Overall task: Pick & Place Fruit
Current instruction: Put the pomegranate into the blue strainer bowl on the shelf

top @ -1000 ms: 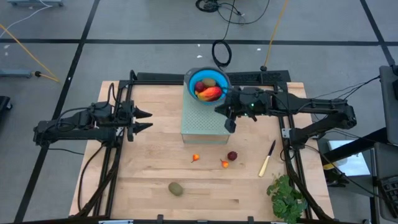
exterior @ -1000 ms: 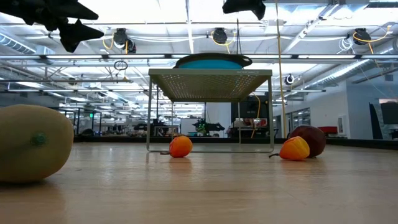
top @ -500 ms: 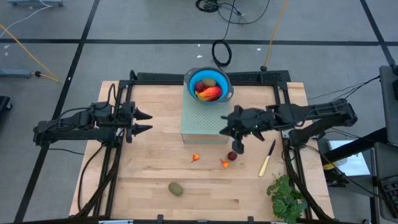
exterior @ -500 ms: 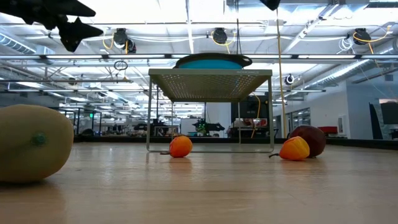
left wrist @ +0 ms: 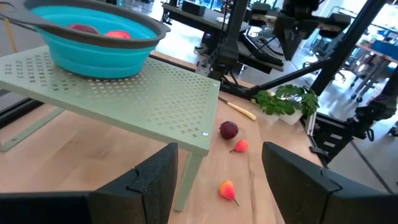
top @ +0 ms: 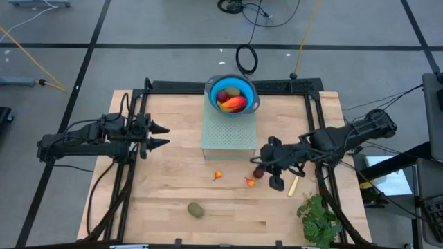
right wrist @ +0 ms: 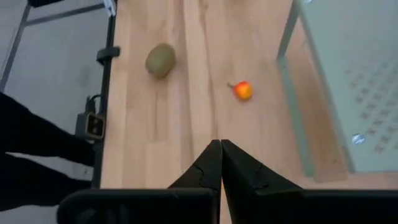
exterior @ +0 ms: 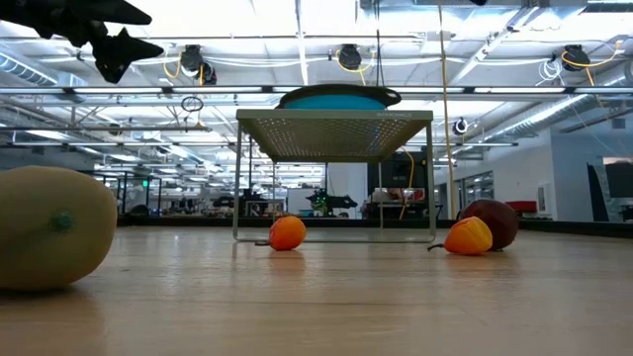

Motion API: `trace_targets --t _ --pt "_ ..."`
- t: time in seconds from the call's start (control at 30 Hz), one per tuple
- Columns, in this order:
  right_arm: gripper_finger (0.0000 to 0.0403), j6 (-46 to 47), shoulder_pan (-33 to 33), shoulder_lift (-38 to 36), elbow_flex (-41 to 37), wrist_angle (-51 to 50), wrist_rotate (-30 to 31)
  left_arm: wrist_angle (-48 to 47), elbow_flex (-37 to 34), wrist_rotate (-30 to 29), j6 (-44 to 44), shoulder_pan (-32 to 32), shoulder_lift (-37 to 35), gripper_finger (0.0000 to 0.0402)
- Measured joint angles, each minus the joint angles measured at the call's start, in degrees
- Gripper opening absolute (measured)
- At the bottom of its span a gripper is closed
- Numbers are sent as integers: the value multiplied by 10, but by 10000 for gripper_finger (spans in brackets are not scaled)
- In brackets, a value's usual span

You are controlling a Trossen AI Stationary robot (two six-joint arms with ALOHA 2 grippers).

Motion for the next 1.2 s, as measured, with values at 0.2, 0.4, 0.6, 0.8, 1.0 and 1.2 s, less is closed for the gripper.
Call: trace_targets --t 0.2,0.4,0.6,0.8,1.0,1.2 --pt "1 11 36 0 0 -11 0 0 0 0 -7 0 0 234" --pt "1 12 56 0 0 -22 1 0 0 -1 -10 0 0 235" --pt "1 10 57 0 0 -22 2 0 0 -1 -21 0 0 235" --pt "2 -25 57 0 -4 -18 2 0 0 -1 -32 0 0 235" --pt "2 -28 57 0 -54 -17 0 0 0 -1 -35 0 0 234" --pt "4 -30 56 1 -120 -1 0 0 0 -1 -37 0 0 235"
